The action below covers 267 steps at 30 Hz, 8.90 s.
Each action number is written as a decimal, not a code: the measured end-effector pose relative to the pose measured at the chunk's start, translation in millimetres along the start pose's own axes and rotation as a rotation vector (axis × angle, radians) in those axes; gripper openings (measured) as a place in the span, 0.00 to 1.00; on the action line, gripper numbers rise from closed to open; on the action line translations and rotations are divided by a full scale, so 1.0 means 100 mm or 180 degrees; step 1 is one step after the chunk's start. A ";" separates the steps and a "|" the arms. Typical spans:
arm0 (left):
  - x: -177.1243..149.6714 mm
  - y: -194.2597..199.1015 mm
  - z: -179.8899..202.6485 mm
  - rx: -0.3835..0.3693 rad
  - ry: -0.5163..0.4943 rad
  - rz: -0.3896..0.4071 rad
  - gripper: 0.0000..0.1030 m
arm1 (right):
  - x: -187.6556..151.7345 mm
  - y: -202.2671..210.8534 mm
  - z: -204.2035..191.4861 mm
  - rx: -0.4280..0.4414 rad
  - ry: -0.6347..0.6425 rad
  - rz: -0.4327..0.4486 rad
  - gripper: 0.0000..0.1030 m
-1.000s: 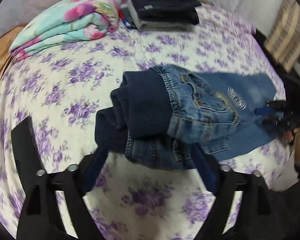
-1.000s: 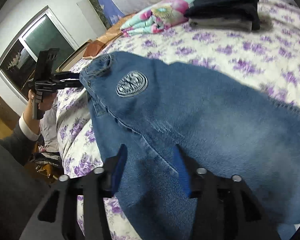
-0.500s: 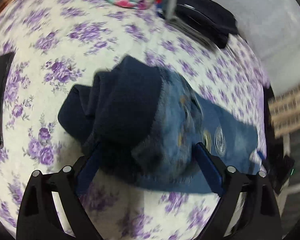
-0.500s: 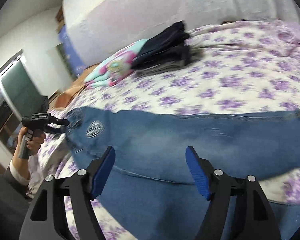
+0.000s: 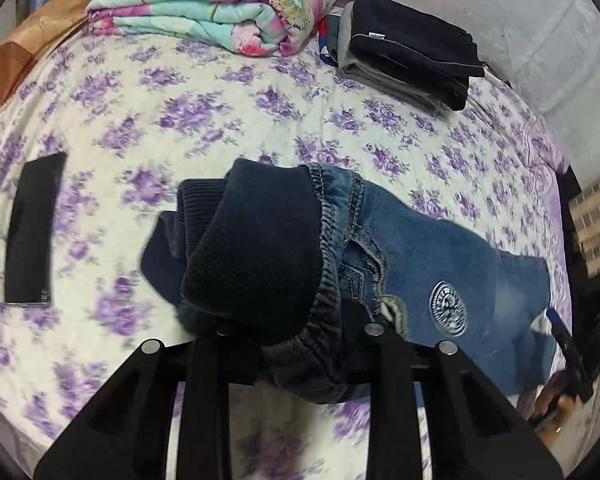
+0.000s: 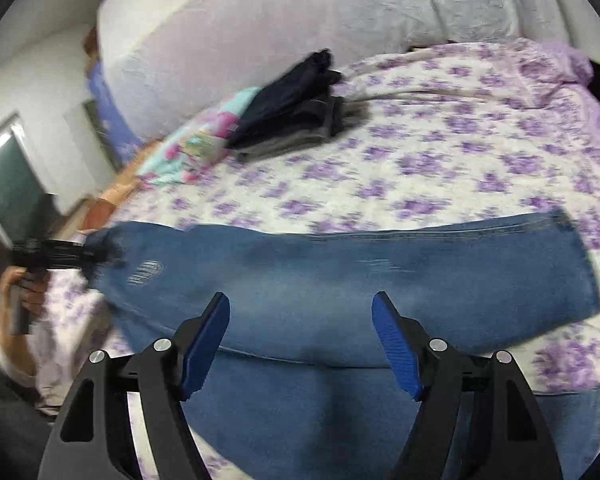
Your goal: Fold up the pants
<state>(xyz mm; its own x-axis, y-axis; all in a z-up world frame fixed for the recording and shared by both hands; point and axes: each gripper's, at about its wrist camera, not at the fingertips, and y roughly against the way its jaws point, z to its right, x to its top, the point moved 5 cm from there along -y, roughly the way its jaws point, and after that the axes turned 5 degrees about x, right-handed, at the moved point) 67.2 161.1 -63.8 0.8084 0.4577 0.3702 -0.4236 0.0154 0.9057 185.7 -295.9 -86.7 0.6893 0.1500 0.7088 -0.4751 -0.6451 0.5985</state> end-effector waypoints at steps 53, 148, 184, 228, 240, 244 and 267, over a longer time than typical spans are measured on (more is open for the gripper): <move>0.15 -0.34 -0.22 0.0835 -0.0611 0.0190 0.77 | -0.63 1.46 1.16 -0.1621 -0.1467 0.0355 0.66; -0.29 -0.68 0.64 0.0754 -0.1449 0.0492 0.85 | -0.08 -1.48 -1.13 0.0480 0.0304 -0.1037 0.33; -0.08 -1.04 1.25 0.0371 -0.1333 0.0493 0.90 | 0.17 -2.05 -1.32 0.0217 0.1275 -0.1292 0.17; -0.34 -0.51 0.79 0.0552 -0.1358 0.0748 0.95 | -0.23 0.47 0.36 -0.0701 -0.0714 0.0269 0.74; -0.32 -0.43 0.65 0.0460 -0.1173 0.0735 0.95 | -1.05 1.55 0.95 -0.0968 -0.1711 0.0725 0.78; -0.35 -0.31 0.70 0.0168 -0.1066 0.0742 0.95 | -1.37 1.52 0.99 -0.0542 -0.2332 0.0649 0.78; -0.28 -0.27 0.75 -0.0023 -0.0921 0.0785 0.95 | -0.14 0.69 -0.25 -0.0815 -0.0800 0.0790 0.18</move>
<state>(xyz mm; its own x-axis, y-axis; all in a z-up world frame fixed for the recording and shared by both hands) 86.4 80.8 -83.1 0.7634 0.1786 0.6207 -0.6218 -0.0570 0.7811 129.8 -323.8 -45.7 0.6339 -0.1937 0.7488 -0.7416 -0.4273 0.5172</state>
